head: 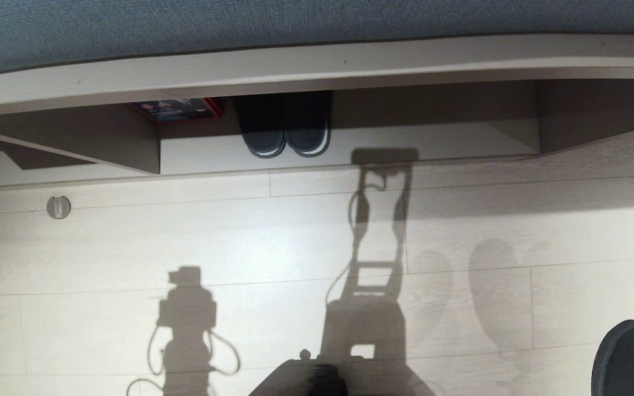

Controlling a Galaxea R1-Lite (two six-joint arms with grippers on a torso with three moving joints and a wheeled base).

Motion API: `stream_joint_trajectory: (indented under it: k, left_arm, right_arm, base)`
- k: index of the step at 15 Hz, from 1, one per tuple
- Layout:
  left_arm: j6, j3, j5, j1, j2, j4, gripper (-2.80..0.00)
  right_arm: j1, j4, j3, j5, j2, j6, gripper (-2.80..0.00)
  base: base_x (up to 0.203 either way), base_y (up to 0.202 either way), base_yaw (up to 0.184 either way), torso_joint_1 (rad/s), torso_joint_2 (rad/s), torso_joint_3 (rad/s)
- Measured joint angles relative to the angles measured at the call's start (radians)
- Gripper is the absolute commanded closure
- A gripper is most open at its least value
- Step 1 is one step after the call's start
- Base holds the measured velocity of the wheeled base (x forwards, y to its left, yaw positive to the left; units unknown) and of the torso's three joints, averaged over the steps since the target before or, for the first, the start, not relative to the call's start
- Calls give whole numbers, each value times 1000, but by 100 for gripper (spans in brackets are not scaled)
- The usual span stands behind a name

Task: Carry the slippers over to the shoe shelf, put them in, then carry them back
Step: Place the slippers into the shoe cabinet

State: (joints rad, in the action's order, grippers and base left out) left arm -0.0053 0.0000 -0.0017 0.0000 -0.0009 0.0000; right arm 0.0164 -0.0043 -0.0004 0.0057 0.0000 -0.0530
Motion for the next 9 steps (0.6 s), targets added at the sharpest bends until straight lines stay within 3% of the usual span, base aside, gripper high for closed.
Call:
stream_joint_trajectory:
  k: [9]
  left_arm:
    - [-1,0,0,0,0,0,0]
  right_arm:
    - [0,0,0,2,0,2,0]
  base:
    - [0,0,0,3,3,-198]
